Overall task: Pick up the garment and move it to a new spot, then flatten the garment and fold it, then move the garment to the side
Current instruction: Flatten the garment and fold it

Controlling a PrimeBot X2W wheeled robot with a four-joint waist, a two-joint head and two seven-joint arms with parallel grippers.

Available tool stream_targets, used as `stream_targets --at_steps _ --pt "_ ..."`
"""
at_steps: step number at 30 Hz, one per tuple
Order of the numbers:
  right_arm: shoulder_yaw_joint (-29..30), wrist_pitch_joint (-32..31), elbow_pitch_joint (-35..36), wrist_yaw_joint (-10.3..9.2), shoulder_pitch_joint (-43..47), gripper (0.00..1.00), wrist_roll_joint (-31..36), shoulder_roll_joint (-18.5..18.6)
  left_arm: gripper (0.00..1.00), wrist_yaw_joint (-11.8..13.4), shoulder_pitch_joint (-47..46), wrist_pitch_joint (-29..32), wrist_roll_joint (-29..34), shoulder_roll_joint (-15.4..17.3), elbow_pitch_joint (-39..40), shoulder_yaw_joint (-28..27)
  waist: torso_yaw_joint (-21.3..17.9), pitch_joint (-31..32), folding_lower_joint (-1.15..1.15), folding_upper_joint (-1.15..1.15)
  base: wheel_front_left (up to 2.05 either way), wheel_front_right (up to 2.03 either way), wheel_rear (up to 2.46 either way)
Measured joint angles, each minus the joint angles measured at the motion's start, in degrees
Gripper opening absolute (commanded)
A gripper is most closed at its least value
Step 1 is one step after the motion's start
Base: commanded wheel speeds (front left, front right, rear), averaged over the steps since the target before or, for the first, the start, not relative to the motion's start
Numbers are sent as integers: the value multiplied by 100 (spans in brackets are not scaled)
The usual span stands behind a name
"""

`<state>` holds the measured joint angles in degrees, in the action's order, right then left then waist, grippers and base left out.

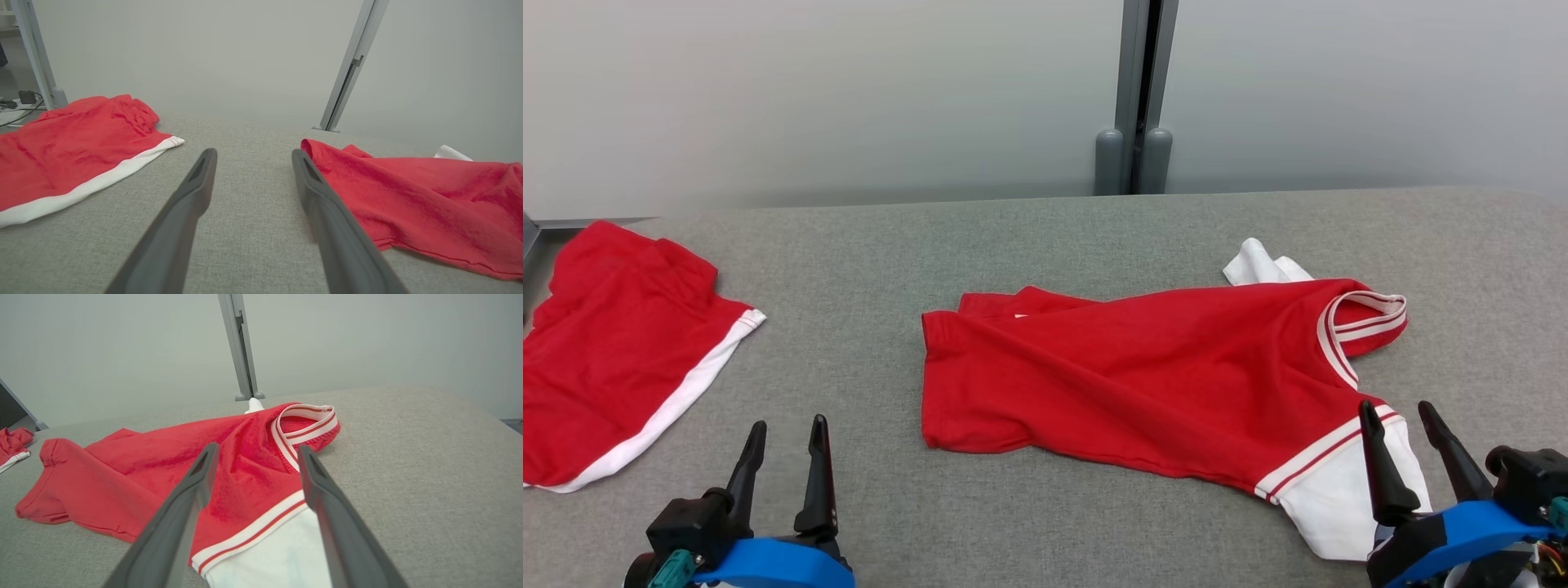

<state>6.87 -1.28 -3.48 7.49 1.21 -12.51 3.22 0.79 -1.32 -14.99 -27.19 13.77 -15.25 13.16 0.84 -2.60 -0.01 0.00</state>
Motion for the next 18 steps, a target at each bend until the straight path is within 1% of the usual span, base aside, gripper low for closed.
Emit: stream_targets --at_steps 4,7,9,10,16,18 --pt "-34 -3 11 0 -5 100 -7 -5 100 -19 -36 46 13 3 -64 64 -46 -53 1 0 0 0 0" --pt "-79 -15 18 0 -27 100 -8 -11 100 -42 -193 190 74 7 -131 199 -98 -134 0 0 0 0 0" --pt "-113 -15 18 0 -87 100 -8 -14 100 -102 -339 342 151 -5 -249 352 -153 -215 0 0 0 0 0" --pt "-177 -15 8 0 -131 100 -11 -15 100 -182 -510 491 207 -42 -431 492 -227 -306 1 0 0 0 0" --pt "-408 45 -172 0 -321 100 -78 -24 100 -140 -926 833 264 -188 -1158 658 -524 -590 1 0 0 0 0" --pt "-475 65 -246 0 -367 100 -107 -30 100 -36 -1012 953 250 -213 -1412 634 -624 -669 1 0 0 0 0"
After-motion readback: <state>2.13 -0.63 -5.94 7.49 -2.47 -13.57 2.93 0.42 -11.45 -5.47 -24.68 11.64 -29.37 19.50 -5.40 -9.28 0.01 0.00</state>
